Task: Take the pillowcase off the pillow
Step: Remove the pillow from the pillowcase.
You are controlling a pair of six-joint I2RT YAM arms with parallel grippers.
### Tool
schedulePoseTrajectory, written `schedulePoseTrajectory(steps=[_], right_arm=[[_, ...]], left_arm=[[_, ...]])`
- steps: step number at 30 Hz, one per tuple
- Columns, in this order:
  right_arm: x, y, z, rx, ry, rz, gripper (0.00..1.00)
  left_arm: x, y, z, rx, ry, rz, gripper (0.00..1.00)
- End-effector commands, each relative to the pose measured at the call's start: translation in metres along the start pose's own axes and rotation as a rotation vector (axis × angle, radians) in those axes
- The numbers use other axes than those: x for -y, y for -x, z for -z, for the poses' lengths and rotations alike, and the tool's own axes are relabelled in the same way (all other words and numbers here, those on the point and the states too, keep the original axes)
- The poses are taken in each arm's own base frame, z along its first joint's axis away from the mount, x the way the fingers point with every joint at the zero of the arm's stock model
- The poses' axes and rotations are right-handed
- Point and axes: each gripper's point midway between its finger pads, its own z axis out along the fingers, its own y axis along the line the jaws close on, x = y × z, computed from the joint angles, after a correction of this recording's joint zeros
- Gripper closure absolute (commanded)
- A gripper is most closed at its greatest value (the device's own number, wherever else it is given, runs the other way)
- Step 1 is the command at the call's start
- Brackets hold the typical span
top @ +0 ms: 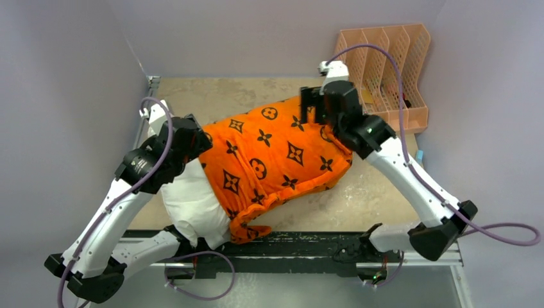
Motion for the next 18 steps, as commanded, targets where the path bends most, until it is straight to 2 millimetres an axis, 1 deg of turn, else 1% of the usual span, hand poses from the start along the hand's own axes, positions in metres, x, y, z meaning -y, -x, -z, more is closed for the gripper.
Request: schedulePoseTrajectory(steps=[1,3,4,5,6,7,8,9,10,12,13,14,15,17,18], right_arm=[[0.091,-0.072,-0.027,-0.268,-0.146,-0.001,0.01],[0.104,-0.097,-0.036,-0.367,-0.09,-0.066,0.01],[0.109,-0.109,-0.035,-0.414,-0.088,-0.093,0.04],[0.11,-0.12,-0.034,-0.45,-0.085,-0.113,0.11],[0.11,-0.13,-0.032,-0.47,-0.076,-0.126,0.22],[0.117,-0.141,-0.03,-0.483,-0.104,-0.157,0.41],[0.127,-0.152,-0.027,-0.488,-0.142,-0.207,0.65],[0.136,-0.157,-0.023,-0.464,-0.159,-0.262,0.89],[0.15,-0.165,-0.014,-0.454,-0.206,-0.326,1.0],[0.183,-0.169,0.011,-0.389,-0.345,-0.416,1.0],[0.199,-0.169,0.026,-0.351,-0.437,-0.447,1.0],[0.212,-0.163,0.042,-0.3,-0.514,-0.458,1.0],[0.223,-0.16,0.056,-0.262,-0.579,-0.461,1.0],[0.243,-0.155,0.082,-0.196,-0.717,-0.477,1.0],[0.246,-0.152,0.089,-0.17,-0.742,-0.484,1.0]], left_arm=[[-0.007,0.019,0.011,0.074,0.002,0.033,0.17],[-0.008,0.012,0.009,0.052,-0.001,0.028,0.17],[-0.008,0.006,0.006,0.033,0.002,0.018,0.17],[-0.01,0.0,0.003,0.015,0.008,0.011,0.17],[-0.013,-0.007,0.0,-0.001,0.018,0.009,0.17],[-0.014,-0.013,-0.003,-0.015,0.019,0.009,0.17],[-0.014,-0.018,-0.005,-0.024,0.013,0.011,0.17],[-0.015,-0.021,-0.006,-0.028,0.007,0.017,0.17],[-0.016,-0.024,-0.007,-0.03,0.004,0.021,0.17],[-0.017,-0.029,-0.01,-0.032,0.006,0.019,0.17],[-0.019,-0.03,-0.012,-0.033,0.016,0.016,0.17],[-0.021,-0.031,-0.014,-0.033,0.03,0.01,0.17],[-0.024,-0.031,-0.015,-0.028,0.051,0.0,0.17],[-0.035,-0.023,-0.016,0.013,0.113,0.001,0.16],[-0.04,-0.017,-0.014,0.041,0.138,0.006,0.15]])
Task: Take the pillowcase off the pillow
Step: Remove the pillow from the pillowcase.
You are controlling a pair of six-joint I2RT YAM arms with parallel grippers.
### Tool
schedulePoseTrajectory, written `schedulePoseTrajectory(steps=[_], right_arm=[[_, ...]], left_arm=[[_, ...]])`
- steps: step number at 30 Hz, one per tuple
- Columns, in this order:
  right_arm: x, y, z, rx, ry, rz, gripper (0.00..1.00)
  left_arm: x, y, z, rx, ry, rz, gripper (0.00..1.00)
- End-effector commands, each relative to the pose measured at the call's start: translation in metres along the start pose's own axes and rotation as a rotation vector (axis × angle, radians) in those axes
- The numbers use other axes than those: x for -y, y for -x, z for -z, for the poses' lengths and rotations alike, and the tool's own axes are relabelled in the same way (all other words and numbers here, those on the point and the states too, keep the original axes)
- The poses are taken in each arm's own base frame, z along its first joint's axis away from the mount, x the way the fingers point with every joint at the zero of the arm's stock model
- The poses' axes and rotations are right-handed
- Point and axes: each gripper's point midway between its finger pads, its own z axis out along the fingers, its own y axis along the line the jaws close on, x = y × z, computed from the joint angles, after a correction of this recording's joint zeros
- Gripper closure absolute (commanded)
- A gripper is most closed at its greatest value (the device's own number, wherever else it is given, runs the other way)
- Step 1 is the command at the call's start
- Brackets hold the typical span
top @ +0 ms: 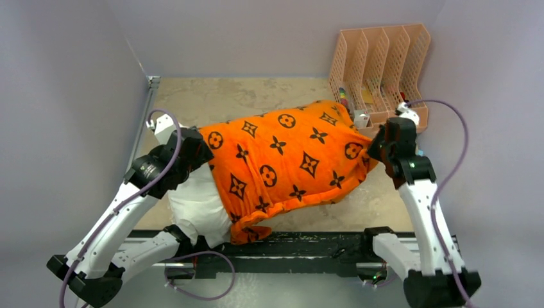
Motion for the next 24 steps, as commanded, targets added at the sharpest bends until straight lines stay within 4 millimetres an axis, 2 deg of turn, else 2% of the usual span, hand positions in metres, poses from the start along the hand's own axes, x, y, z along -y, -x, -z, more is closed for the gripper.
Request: schedulePoseTrajectory(steps=[1,4,7,9,13,15,20,24], right_arm=[[0.063,0.016,0.036,0.17,-0.28,-0.128,1.0],[0.085,0.013,0.052,0.212,-0.383,-0.17,1.0],[0.088,0.016,0.066,0.265,-0.368,-0.194,1.0],[0.083,0.019,0.07,0.283,-0.323,-0.189,1.0],[0.063,0.017,0.06,0.249,-0.216,-0.155,1.0],[0.055,0.014,0.055,0.232,-0.172,-0.142,1.0],[0.034,0.01,0.044,0.195,-0.063,-0.097,1.0],[0.025,0.002,0.034,0.14,-0.023,-0.067,1.0]], left_arm=[[-0.019,0.027,0.002,0.132,0.107,0.049,0.12],[-0.025,0.043,0.002,0.189,0.151,0.038,0.1],[-0.026,0.042,-0.021,0.066,0.202,-0.03,0.1],[-0.024,0.043,-0.038,0.009,0.186,-0.026,0.1],[0.008,0.071,-0.048,0.046,-0.001,0.055,0.1],[0.02,0.075,-0.056,0.031,-0.061,0.071,0.1],[0.021,0.04,-0.093,-0.152,-0.134,0.087,0.09],[-0.004,0.044,-0.107,-0.179,-0.246,0.235,0.09]])
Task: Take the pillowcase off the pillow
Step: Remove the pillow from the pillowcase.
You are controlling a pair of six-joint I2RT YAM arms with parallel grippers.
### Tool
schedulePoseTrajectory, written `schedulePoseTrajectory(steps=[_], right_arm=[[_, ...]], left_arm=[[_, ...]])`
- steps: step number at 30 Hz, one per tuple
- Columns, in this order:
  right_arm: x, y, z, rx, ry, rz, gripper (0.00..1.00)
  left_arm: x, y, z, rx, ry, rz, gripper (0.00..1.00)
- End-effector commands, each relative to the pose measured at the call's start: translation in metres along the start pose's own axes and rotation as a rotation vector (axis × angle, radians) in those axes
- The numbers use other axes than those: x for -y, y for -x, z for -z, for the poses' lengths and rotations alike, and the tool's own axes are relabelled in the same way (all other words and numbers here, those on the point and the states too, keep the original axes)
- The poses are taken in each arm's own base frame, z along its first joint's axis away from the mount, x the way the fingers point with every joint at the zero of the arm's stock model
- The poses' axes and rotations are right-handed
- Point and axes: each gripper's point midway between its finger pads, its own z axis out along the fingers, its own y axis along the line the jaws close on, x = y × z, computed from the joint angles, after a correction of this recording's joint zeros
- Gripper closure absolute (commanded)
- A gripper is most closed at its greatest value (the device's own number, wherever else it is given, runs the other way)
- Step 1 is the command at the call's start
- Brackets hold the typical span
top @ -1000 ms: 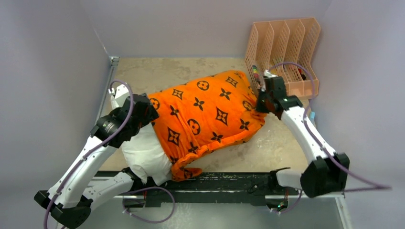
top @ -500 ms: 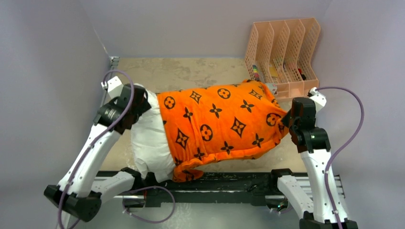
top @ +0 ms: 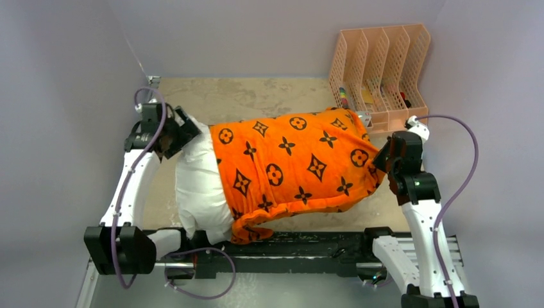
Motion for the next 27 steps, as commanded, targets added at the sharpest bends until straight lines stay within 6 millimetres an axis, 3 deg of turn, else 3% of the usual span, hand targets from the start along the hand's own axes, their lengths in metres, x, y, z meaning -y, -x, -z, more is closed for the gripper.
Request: schedulePoseTrajectory(steps=[1,7,11,14,16,17,18,20,23,24,27], right_arm=[[-0.016,0.0,-0.007,-0.017,0.079,0.034,1.0],[-0.029,-0.003,-0.013,-0.044,0.133,0.042,1.0],[-0.035,0.0,-0.014,-0.048,0.153,0.052,1.0],[-0.038,-0.001,-0.015,-0.055,0.173,0.056,1.0],[-0.041,-0.003,-0.017,-0.06,0.186,0.056,1.0],[-0.043,-0.004,-0.018,-0.065,0.192,0.057,1.0],[-0.043,-0.005,-0.019,-0.072,0.192,0.058,1.0],[-0.043,-0.005,-0.02,-0.074,0.187,0.057,1.0],[-0.035,-0.002,-0.024,-0.054,0.14,0.064,1.0],[-0.029,-0.001,-0.026,-0.047,0.106,0.072,1.0],[-0.001,0.013,-0.031,-0.008,-0.066,0.081,1.0]], left_arm=[[0.0,0.009,-0.005,-0.054,-0.279,0.123,0.09],[0.016,-0.013,-0.017,-0.127,-0.575,0.273,0.09],[0.014,0.002,-0.016,-0.031,-0.56,0.267,0.09],[0.047,0.026,-0.007,0.046,-0.768,0.329,0.09],[0.075,0.027,0.005,0.012,-0.918,0.318,0.09],[0.084,0.02,0.004,-0.028,-0.935,0.308,0.14],[0.091,0.01,0.002,-0.063,-0.922,0.277,0.26],[0.092,-0.009,-0.01,-0.101,-0.813,0.19,0.39],[0.086,-0.007,-0.016,-0.076,-0.719,0.11,0.91],[0.085,-0.001,-0.016,-0.064,-0.702,0.12,1.0],[0.064,0.033,-0.018,-0.006,-0.581,0.148,1.0]])
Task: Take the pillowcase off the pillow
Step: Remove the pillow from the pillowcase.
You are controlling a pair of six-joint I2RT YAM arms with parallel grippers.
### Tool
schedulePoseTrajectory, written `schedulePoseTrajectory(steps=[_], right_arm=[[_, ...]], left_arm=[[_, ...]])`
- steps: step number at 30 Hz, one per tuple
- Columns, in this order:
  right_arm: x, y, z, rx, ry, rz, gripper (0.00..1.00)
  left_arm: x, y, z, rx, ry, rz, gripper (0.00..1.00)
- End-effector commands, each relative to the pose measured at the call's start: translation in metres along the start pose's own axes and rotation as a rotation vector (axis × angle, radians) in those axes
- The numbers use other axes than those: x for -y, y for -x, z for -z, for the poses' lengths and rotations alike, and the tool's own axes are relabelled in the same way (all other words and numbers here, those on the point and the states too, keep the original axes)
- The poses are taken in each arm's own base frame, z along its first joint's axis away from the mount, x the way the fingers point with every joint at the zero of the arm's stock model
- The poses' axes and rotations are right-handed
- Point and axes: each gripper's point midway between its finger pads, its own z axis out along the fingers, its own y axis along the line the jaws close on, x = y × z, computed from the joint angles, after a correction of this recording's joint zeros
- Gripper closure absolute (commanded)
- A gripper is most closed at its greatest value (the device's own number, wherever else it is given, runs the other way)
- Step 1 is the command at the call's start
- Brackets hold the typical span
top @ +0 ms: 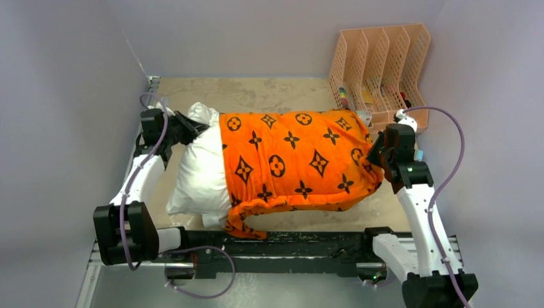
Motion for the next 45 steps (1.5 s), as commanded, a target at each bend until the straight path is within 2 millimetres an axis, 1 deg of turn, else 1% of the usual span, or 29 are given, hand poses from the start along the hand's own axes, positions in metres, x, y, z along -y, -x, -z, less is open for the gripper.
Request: schedulePoseTrajectory(steps=[1,4,7,8,9,10,12,13,14,15,17,19,21,22,23,26,28,29,31,32,34,35,36,38,39,40,42,44,45], right_arm=[[0.039,0.033,0.006,0.111,-0.232,-0.001,1.0],[0.068,0.063,0.031,0.232,-0.355,-0.063,1.0],[0.091,0.08,0.049,0.292,-0.452,-0.09,1.0],[0.096,0.082,0.055,0.301,-0.472,-0.096,1.0],[0.1,0.084,0.06,0.312,-0.486,-0.1,1.0],[0.103,0.085,0.064,0.322,-0.503,-0.104,1.0],[0.104,0.086,0.066,0.328,-0.508,-0.097,1.0],[0.102,0.086,0.065,0.326,-0.493,-0.101,1.0],[0.096,0.087,0.063,0.319,-0.459,-0.096,1.0],[0.082,0.091,0.06,0.312,-0.381,-0.077,1.0],[0.057,0.093,0.057,0.291,-0.239,-0.045,1.0],[0.056,0.099,0.063,0.329,-0.227,-0.038,1.0],[0.074,0.105,0.078,0.352,-0.334,-0.037,1.0],[0.087,0.113,0.089,0.381,-0.416,-0.024,1.0],[0.093,0.122,0.099,0.404,-0.456,-0.015,1.0],[0.099,0.133,0.115,0.444,-0.506,-0.058,1.0],[0.105,0.137,0.119,0.465,-0.536,-0.068,1.0],[0.105,0.139,0.12,0.466,-0.536,-0.073,1.0],[0.097,0.14,0.114,0.456,-0.484,-0.077,1.0],[0.089,0.137,0.106,0.433,-0.439,-0.076,1.0],[0.056,0.126,0.084,0.356,-0.243,-0.036,1.0],[0.034,0.117,0.073,0.306,-0.11,-0.011,1.0],[0.017,0.11,0.067,0.273,-0.013,0.011,0.94],[-0.004,0.102,0.063,0.244,0.113,0.049,0.55],[-0.011,0.1,0.064,0.232,0.153,0.049,0.41],[-0.019,0.1,0.067,0.222,0.195,0.054,0.35],[-0.043,0.105,0.077,0.215,0.324,0.098,0.3],[-0.064,0.105,0.083,0.177,0.436,0.108,0.32],[-0.083,0.104,0.087,0.155,0.547,0.104,0.33]], left_arm=[[0.024,0.06,0.028,0.115,0.026,-0.072,1.0],[0.017,0.122,0.067,0.232,0.022,-0.015,1.0],[0.005,0.144,0.082,0.267,0.138,0.013,1.0],[-0.005,0.158,0.101,0.38,0.186,0.051,1.0],[-0.008,0.17,0.114,0.459,0.189,0.065,1.0],[-0.013,0.173,0.12,0.478,0.207,0.077,1.0],[-0.013,0.163,0.105,0.391,0.158,0.11,1.0],[-0.016,0.16,0.105,0.382,0.169,0.12,1.0],[-0.02,0.162,0.111,0.418,0.208,0.102,1.0],[-0.02,0.163,0.117,0.444,0.231,0.07,1.0],[-0.018,0.153,0.114,0.396,0.236,0.052,1.0],[-0.028,0.15,0.115,0.397,0.276,0.061,1.0],[-0.04,0.149,0.117,0.406,0.326,0.058,1.0],[-0.048,0.15,0.12,0.411,0.369,0.06,1.0],[-0.057,0.153,0.125,0.426,0.411,0.07,1.0],[-0.078,0.168,0.133,0.476,0.439,0.151,1.0],[-0.087,0.179,0.139,0.48,0.437,0.194,1.0],[-0.087,0.184,0.142,0.489,0.443,0.187,1.0],[-0.076,0.185,0.134,0.455,0.395,0.165,1.0],[-0.071,0.182,0.129,0.434,0.374,0.157,1.0],[-0.064,0.172,0.119,0.4,0.356,0.111,1.0],[-0.058,0.164,0.112,0.363,0.335,0.078,1.0],[-0.049,0.151,0.1,0.308,0.305,0.049,1.0],[-0.027,0.12,0.077,0.187,0.228,-0.017,1.0],[-0.021,0.108,0.069,0.156,0.228,-0.04,1.0],[-0.016,0.097,0.063,0.137,0.229,-0.062,1.0],[-0.008,0.081,0.055,0.106,0.209,-0.083,1.0],[-0.005,0.074,0.05,0.084,0.193,-0.089,1.0],[-0.001,0.071,0.047,0.072,0.182,-0.099,1.0]])
